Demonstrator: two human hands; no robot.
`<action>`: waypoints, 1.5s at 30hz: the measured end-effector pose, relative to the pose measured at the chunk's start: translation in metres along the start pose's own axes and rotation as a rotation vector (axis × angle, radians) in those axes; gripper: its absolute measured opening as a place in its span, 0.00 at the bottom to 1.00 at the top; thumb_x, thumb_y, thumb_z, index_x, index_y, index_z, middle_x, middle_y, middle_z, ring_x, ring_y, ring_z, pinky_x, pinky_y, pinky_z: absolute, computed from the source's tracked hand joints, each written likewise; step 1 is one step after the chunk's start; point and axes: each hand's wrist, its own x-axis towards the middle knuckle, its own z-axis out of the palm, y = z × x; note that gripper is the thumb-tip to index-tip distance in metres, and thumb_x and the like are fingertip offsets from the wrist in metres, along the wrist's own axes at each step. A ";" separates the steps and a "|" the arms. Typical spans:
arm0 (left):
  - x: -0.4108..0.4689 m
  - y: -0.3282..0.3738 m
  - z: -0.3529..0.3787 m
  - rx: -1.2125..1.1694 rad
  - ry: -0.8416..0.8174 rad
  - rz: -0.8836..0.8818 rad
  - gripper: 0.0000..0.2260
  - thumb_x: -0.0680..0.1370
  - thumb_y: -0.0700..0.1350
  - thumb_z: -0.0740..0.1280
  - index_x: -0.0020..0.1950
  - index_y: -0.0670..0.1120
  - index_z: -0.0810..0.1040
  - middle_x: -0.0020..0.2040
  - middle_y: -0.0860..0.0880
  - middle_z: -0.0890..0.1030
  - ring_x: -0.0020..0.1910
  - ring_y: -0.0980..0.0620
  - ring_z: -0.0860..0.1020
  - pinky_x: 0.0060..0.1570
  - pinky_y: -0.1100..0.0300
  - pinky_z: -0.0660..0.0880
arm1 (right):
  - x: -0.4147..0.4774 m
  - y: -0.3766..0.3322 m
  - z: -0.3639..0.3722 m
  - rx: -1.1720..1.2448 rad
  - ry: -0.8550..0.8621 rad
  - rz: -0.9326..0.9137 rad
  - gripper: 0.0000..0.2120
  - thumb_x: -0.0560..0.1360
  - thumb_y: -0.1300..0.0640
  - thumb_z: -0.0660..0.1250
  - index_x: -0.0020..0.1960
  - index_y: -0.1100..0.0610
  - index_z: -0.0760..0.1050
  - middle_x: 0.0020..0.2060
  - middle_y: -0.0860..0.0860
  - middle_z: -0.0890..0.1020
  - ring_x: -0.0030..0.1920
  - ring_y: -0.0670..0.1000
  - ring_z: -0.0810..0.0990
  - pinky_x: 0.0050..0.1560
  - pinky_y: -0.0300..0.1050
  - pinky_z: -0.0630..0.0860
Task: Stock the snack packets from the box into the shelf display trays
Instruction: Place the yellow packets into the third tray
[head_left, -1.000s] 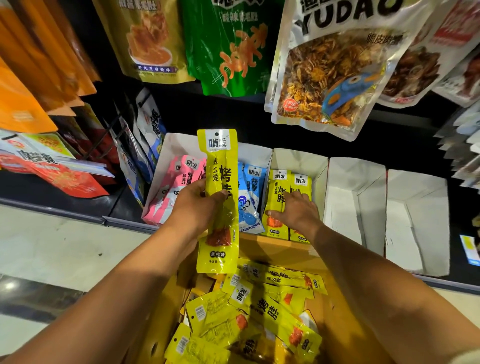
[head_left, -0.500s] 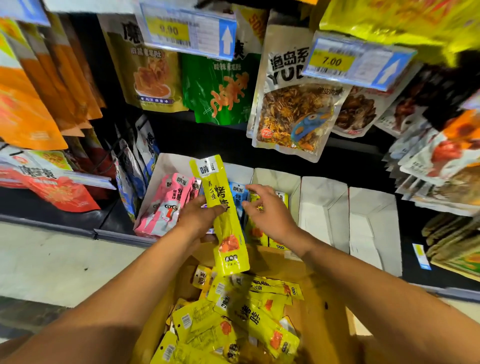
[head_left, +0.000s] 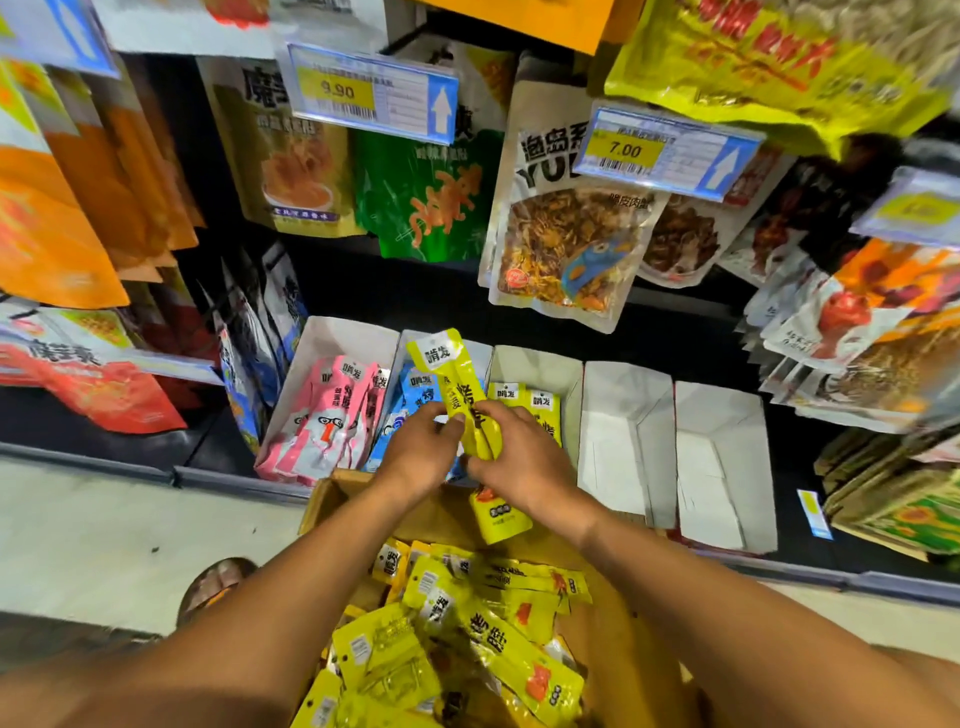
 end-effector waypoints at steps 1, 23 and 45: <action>-0.001 -0.005 -0.001 0.130 -0.013 0.073 0.17 0.84 0.55 0.62 0.72 0.53 0.74 0.66 0.47 0.80 0.61 0.45 0.79 0.62 0.49 0.76 | 0.006 0.008 -0.001 0.002 0.017 0.020 0.34 0.69 0.40 0.71 0.73 0.39 0.64 0.68 0.46 0.73 0.65 0.53 0.75 0.57 0.52 0.78; -0.006 -0.104 0.015 1.240 -0.376 0.142 0.36 0.71 0.76 0.31 0.74 0.65 0.22 0.79 0.51 0.26 0.78 0.40 0.26 0.76 0.36 0.33 | 0.094 0.131 0.070 -0.163 0.009 0.455 0.20 0.73 0.43 0.69 0.61 0.52 0.76 0.53 0.54 0.81 0.53 0.59 0.81 0.42 0.45 0.73; -0.007 -0.101 0.011 1.200 -0.394 0.157 0.31 0.82 0.68 0.43 0.80 0.63 0.31 0.82 0.53 0.32 0.81 0.43 0.32 0.79 0.37 0.38 | 0.063 0.135 0.057 -0.162 -0.067 0.336 0.30 0.75 0.40 0.68 0.73 0.51 0.68 0.65 0.56 0.72 0.66 0.60 0.72 0.56 0.54 0.77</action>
